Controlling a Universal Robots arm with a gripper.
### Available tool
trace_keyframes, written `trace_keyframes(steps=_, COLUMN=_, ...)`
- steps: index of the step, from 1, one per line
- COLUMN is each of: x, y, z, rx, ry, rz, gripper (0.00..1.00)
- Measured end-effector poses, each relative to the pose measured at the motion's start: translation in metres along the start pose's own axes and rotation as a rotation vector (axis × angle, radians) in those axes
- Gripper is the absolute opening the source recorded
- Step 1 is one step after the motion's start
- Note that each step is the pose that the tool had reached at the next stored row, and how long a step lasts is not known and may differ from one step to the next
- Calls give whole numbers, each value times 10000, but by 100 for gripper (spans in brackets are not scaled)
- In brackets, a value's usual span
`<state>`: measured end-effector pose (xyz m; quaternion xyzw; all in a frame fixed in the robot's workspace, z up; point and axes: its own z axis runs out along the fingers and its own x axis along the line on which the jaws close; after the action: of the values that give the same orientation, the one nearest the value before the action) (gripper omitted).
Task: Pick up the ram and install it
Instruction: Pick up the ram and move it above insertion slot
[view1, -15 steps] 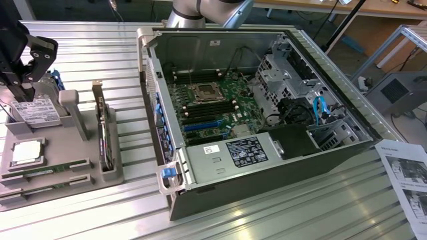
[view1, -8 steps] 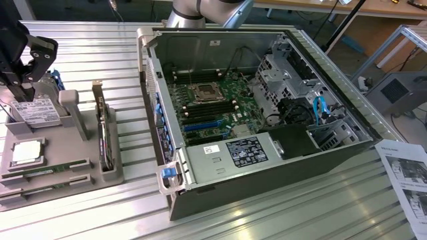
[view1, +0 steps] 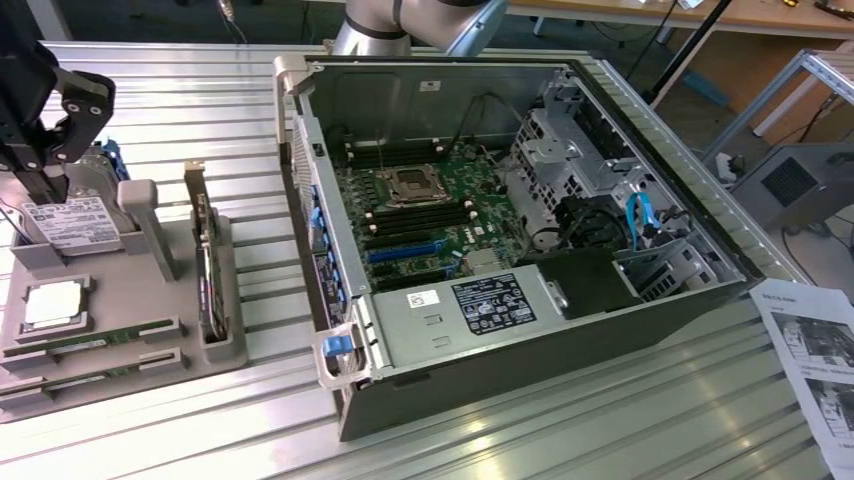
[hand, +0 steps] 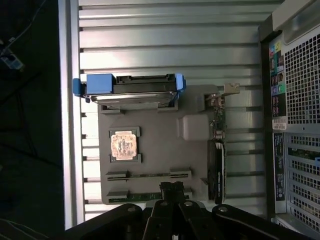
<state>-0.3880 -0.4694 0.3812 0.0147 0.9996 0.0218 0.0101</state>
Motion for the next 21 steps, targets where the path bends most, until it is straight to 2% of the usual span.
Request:
trace_keyframes(steps=14, x=0, y=-11, z=0, rx=-20, ry=46, rz=-1038, gripper=11)
trace_keyframes(steps=21, x=0, y=-19, z=0, rx=-36, ry=79, rz=-1806, gripper=11)
